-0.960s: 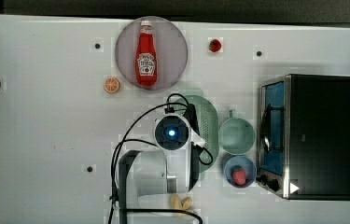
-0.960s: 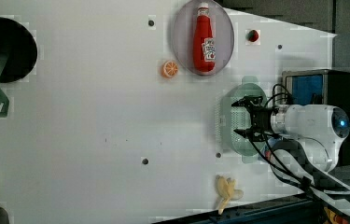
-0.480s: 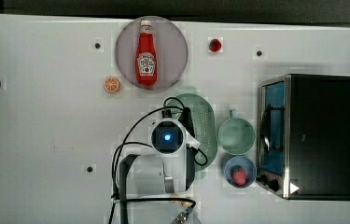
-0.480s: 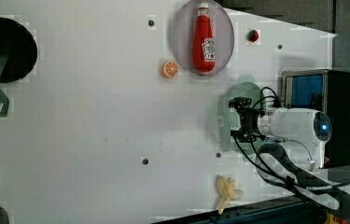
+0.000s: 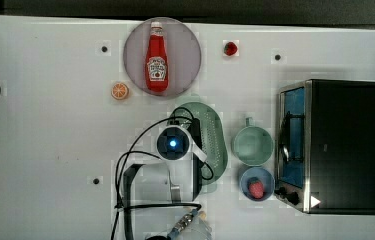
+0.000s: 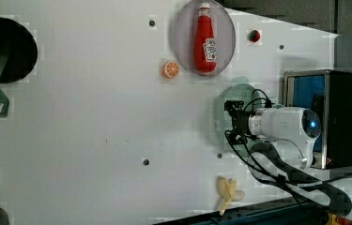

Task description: Drag strainer right to left.

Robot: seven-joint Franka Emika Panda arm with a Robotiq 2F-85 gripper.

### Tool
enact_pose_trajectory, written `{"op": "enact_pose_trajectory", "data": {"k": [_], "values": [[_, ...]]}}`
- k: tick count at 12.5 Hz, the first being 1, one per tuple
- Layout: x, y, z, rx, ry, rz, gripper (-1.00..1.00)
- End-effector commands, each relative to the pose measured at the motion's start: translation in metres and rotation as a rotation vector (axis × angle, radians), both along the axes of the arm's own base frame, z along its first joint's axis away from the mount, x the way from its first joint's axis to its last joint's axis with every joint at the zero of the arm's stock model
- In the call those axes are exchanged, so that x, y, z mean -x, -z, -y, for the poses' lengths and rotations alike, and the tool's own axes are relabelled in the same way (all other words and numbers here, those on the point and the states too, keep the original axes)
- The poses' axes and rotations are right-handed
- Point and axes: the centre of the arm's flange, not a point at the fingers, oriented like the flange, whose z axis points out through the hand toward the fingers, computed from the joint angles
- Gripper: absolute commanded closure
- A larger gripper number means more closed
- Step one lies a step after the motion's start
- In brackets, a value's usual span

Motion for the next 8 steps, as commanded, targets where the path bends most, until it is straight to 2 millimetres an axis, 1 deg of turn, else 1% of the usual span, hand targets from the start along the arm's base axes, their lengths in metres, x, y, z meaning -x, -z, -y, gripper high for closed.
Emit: {"op": "enact_pose_trajectory", "data": {"k": [1, 4, 8], "values": [[0.004, -0.013, -0.048, -0.010, -0.022, 0.035, -1.00], [0.005, -0.011, -0.069, -0.005, 0.027, 0.018, -1.00], [0.001, -0.013, -0.106, 0.008, 0.040, -0.018, -1.00]]}}
